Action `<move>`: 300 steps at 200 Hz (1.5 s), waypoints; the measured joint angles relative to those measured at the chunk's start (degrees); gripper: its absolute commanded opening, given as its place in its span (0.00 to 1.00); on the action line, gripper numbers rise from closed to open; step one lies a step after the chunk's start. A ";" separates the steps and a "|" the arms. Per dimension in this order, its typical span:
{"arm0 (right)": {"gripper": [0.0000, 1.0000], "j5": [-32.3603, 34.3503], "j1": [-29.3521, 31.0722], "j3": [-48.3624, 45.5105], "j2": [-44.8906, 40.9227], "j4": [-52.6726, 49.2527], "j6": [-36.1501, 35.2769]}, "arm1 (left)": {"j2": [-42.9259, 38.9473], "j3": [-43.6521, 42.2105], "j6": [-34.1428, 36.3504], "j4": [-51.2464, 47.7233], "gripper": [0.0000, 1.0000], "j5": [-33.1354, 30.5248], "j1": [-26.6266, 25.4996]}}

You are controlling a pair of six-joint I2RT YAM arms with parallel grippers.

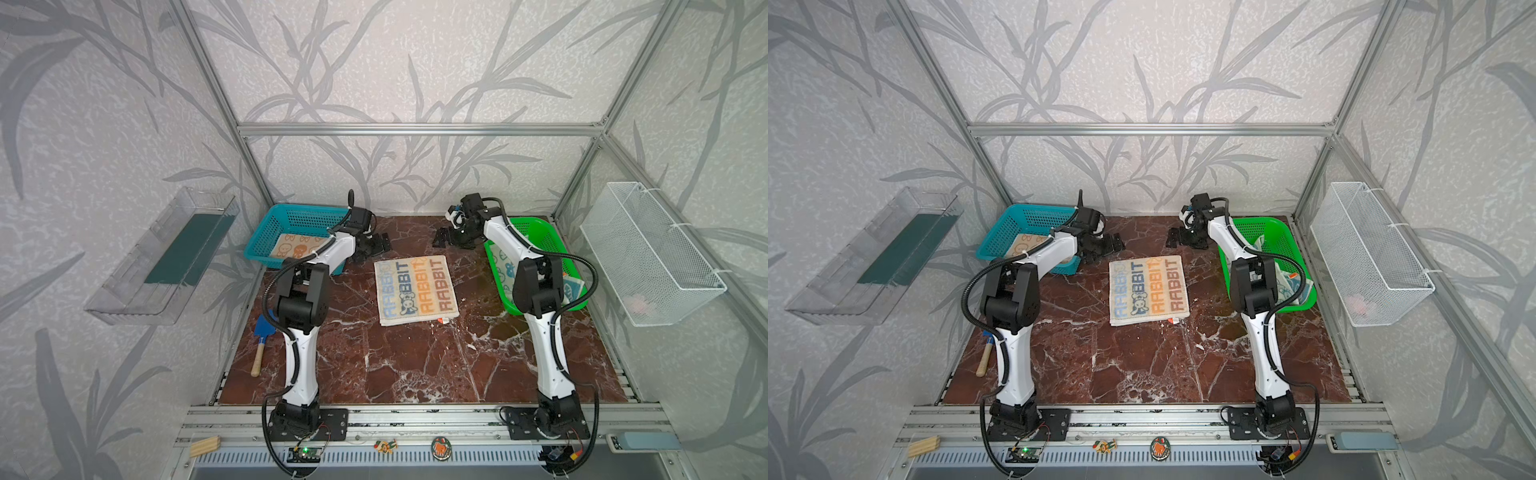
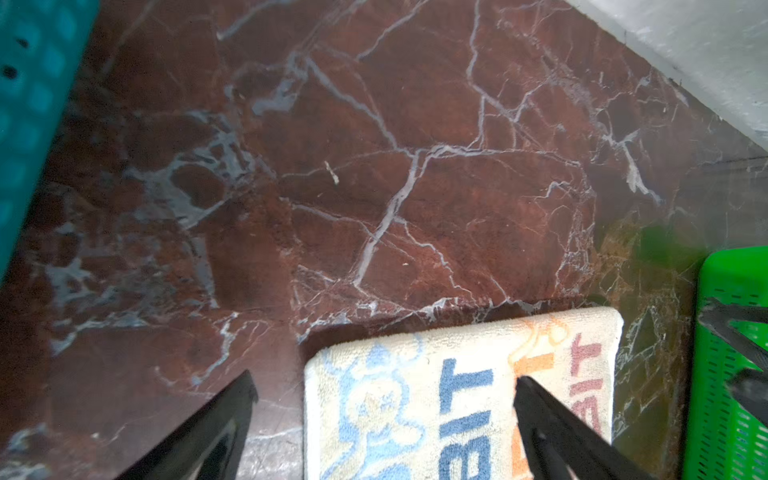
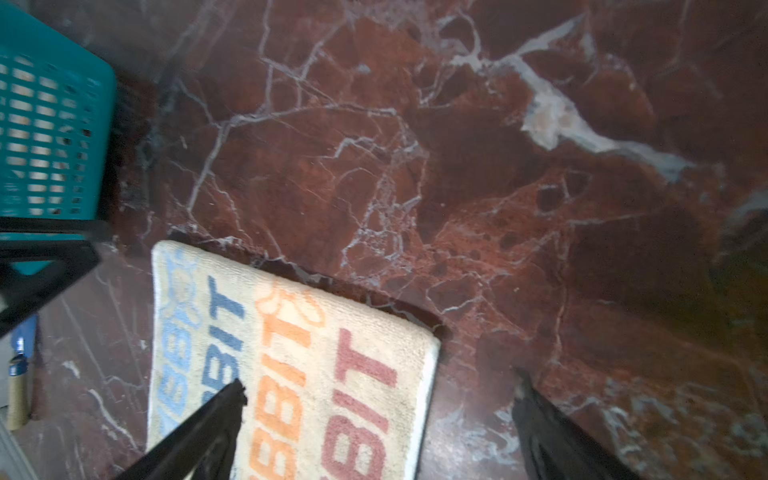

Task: Fold and stack the towels
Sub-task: 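Release the towel and raise both grippers above its far edge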

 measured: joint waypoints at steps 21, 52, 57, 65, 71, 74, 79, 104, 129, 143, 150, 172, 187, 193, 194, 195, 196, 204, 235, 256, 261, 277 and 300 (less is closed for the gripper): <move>0.94 1.68 0.04 0.28 2.40 -1.42 -1.25 | -2.60 -1.88 1.77 0.85 0.99 -1.86 -1.77; 0.85 3.43 0.52 0.61 3.74 -2.23 -2.64 | -3.34 -1.92 3.41 2.14 0.99 -3.74 -4.50; 0.83 3.54 0.59 0.61 3.78 -2.23 -2.78 | -3.32 -1.99 3.54 2.21 0.99 -3.91 -4.83; 0.81 3.78 0.68 0.61 3.89 -2.36 -2.91 | -3.34 -2.25 3.76 2.23 0.99 -4.07 -5.40; 0.78 3.98 0.79 0.61 4.00 -2.36 -2.97 | -3.32 -2.29 3.85 2.16 0.99 -4.17 -5.75; 0.77 4.04 0.83 0.61 4.00 -2.38 -2.99 | -3.32 -2.34 3.91 2.21 0.99 -4.22 -5.88; 0.76 4.15 0.92 0.61 4.02 -2.34 -3.10 | -3.32 -2.40 3.96 2.23 0.99 -4.35 -6.01; 0.68 4.42 1.36 0.72 4.31 -2.27 -3.39 | -3.32 -3.26 4.33 2.47 0.99 -5.27 -6.12; 0.59 4.39 1.75 0.92 4.61 -2.14 -3.54 | -3.32 -4.50 4.90 2.78 0.99 -7.21 -6.45; 0.51 4.35 1.81 1.09 4.87 -2.08 -3.52 | -3.34 -5.46 5.29 3.21 0.99 -8.13 -6.51; 0.48 4.33 1.95 1.44 5.14 -2.12 -3.56 | -3.34 -5.92 5.35 3.30 0.99 -8.59 -6.62; 0.41 4.35 2.12 2.89 6.12 -2.12 -3.43 | -3.34 -6.34 5.46 3.21 0.99 -9.55 -6.78; 0.35 4.35 2.23 3.74 6.71 -2.19 -3.41 | -3.34 -6.29 5.46 3.17 0.99 -10.08 -6.78; 0.32 4.35 2.27 4.11 6.93 -2.25 -3.41 | -3.32 -6.25 5.46 2.95 0.99 -10.16 -6.78; 0.31 4.33 2.27 4.22 7.02 -2.29 -3.43 | -3.32 -6.25 5.46 2.93 0.99 -10.16 -6.78; 0.30 4.33 2.27 4.28 7.06 -2.27 -3.45 | -3.30 -6.21 5.46 2.82 0.99 -10.16 -6.75; 0.29 4.37 2.27 4.33 7.10 -2.27 -3.45 | -3.28 -6.19 5.46 2.75 0.99 -10.16 -6.75; 0.24 4.35 2.34 4.76 7.43 -2.27 -3.41 | -3.15 -5.86 5.46 2.03 0.99 -10.12 -6.71; 0.09 4.26 2.43 5.33 8.07 -2.38 -3.34 | -0.50 -2.10 5.44 -0.57 0.99 -8.83 -6.08; 0.03 4.17 2.43 5.33 8.07 -2.45 -3.41 | 1.75 -0.02 5.51 -2.10 0.96 -7.93 -5.40; 0.03 4.17 2.43 5.33 8.07 -2.45 -3.43 | 2.19 0.28 5.73 -2.45 0.95 -7.72 -5.29; 0.02 4.15 2.43 5.33 8.07 -2.49 -3.54 | 3.69 1.16 5.90 -3.52 0.90 -7.15 -4.81; 0.01 4.11 2.43 5.33 8.07 -2.49 -3.58 | 5.16 1.90 6.38 -4.68 0.85 -6.38 -4.02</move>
